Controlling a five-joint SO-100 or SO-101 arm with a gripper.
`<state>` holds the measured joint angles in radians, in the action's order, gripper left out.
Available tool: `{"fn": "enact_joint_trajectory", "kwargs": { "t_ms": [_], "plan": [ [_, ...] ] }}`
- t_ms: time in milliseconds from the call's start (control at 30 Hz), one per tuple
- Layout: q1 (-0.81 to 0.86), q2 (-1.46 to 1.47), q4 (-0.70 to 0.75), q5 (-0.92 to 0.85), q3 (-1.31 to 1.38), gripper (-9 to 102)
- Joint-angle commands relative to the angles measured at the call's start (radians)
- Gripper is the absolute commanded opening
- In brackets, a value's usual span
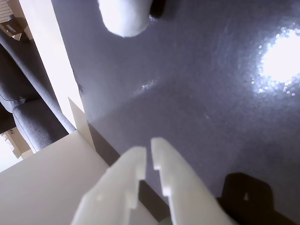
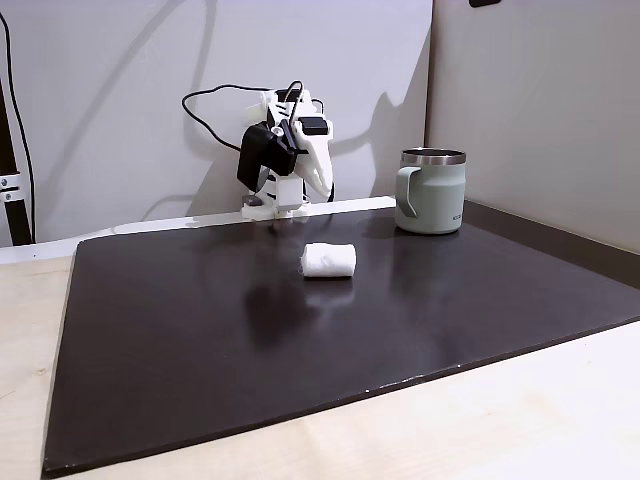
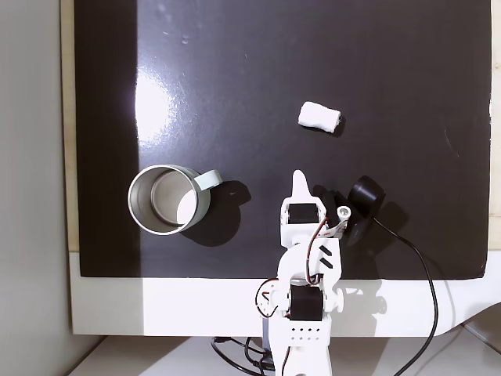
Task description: Grasp a gauze and put it in the cup.
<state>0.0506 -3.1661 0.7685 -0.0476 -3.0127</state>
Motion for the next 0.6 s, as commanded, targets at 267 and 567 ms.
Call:
{"fn": "enact_joint_trajectory", "kwargs": {
  "t_ms": [267,567],
  "plan": [
    [-0.074,-0.011,-0.012,-0.089,0.012,0],
    [-0.061,-0.011,-0.012,-0.075,0.012,0]
  ]
}}
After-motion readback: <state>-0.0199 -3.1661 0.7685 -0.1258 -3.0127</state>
